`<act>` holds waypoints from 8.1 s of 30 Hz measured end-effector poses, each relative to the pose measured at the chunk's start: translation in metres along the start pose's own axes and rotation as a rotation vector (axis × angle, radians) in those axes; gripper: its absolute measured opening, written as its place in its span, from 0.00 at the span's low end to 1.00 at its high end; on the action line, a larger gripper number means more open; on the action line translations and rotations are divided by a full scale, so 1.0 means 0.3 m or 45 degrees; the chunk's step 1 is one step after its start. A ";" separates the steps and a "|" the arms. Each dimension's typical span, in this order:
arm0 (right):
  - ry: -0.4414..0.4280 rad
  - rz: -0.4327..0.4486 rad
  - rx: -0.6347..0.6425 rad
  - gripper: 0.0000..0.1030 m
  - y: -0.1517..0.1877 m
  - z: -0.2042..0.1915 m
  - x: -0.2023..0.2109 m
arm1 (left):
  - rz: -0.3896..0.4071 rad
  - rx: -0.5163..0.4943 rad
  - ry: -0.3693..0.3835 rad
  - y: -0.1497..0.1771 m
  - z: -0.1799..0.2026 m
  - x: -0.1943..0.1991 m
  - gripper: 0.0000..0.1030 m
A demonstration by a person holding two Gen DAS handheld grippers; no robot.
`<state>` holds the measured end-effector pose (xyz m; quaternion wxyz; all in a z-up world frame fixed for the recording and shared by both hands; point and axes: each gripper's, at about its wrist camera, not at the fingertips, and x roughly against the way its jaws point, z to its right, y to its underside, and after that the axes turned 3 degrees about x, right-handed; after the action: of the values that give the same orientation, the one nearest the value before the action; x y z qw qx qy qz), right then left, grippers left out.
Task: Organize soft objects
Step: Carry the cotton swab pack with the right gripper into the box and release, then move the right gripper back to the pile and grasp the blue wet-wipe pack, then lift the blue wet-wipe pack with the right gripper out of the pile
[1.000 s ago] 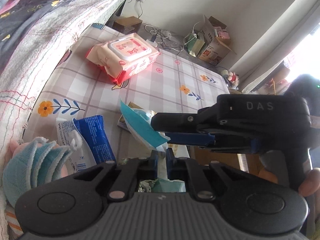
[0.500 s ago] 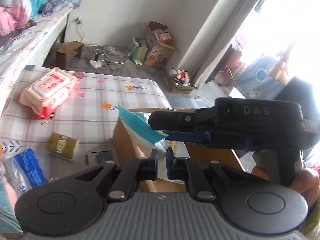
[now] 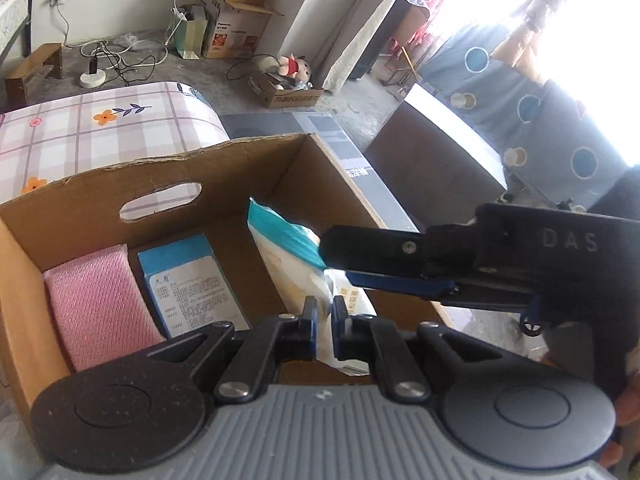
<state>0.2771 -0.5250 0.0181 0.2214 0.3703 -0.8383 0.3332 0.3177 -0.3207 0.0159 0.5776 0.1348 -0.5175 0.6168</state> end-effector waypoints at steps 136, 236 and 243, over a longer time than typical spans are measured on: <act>-0.058 -0.788 0.454 0.33 0.428 -0.758 -1.127 | -0.046 0.328 -0.602 0.269 -0.875 0.512 0.84; -0.079 -0.744 0.212 0.39 0.466 -0.725 -1.172 | -0.174 0.388 -0.237 0.255 -1.177 0.519 0.62; -0.125 -0.693 0.255 0.28 0.455 -0.772 -1.125 | -0.097 0.353 -0.281 0.244 -1.116 0.590 0.61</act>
<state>0.4129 -0.1291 -0.0868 0.2240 0.6172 -0.6809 0.3245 0.3474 0.0614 -0.0274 0.5160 0.2995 -0.4822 0.6414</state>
